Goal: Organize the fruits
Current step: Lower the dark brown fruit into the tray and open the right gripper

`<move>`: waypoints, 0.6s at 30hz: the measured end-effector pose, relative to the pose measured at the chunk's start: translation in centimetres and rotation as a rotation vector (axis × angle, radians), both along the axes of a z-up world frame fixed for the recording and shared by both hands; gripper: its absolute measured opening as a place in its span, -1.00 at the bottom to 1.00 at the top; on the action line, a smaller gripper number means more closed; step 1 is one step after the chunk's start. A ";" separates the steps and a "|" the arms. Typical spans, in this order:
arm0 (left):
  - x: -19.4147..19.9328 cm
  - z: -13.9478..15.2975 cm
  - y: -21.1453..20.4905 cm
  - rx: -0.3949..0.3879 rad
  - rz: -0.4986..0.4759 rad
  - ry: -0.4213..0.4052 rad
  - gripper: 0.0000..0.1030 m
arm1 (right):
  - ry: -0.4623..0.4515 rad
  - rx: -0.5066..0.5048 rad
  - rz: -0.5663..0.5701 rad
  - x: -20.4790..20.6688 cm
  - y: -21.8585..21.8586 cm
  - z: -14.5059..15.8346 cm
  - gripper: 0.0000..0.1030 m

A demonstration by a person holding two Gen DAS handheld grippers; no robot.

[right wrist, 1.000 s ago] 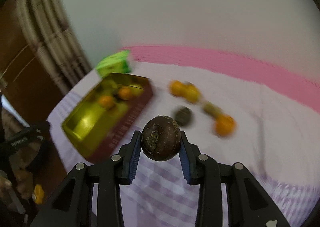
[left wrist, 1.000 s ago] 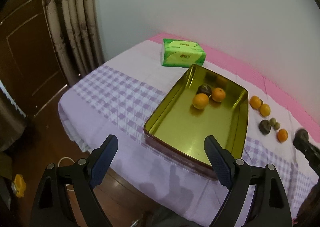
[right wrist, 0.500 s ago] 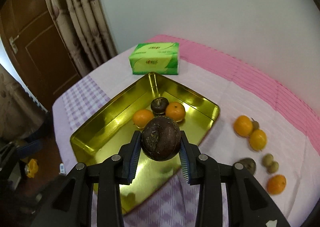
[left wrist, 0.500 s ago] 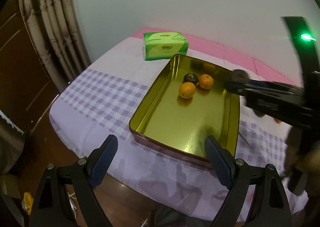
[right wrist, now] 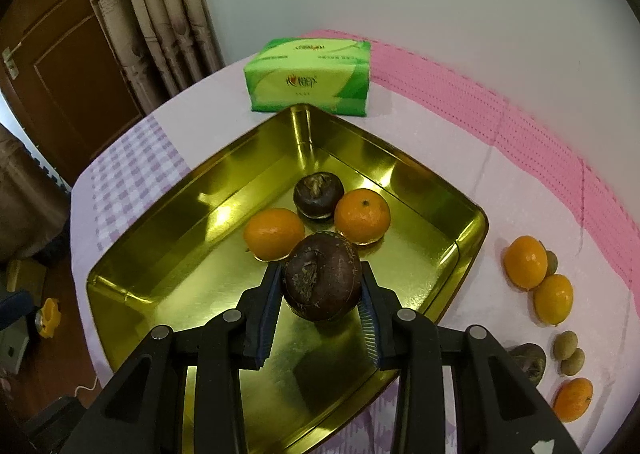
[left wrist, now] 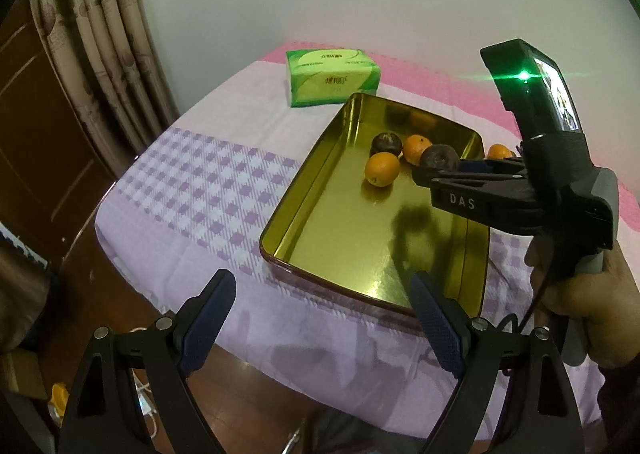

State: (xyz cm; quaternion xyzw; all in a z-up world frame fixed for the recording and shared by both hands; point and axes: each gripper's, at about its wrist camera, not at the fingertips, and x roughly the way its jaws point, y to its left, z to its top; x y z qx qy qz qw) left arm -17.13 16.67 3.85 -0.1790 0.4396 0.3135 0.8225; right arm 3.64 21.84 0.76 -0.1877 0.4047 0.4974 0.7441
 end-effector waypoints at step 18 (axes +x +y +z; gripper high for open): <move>0.1 -0.4 0.2 -0.029 0.000 0.018 0.71 | -0.002 -0.013 -0.017 0.2 0.8 -0.8 -0.33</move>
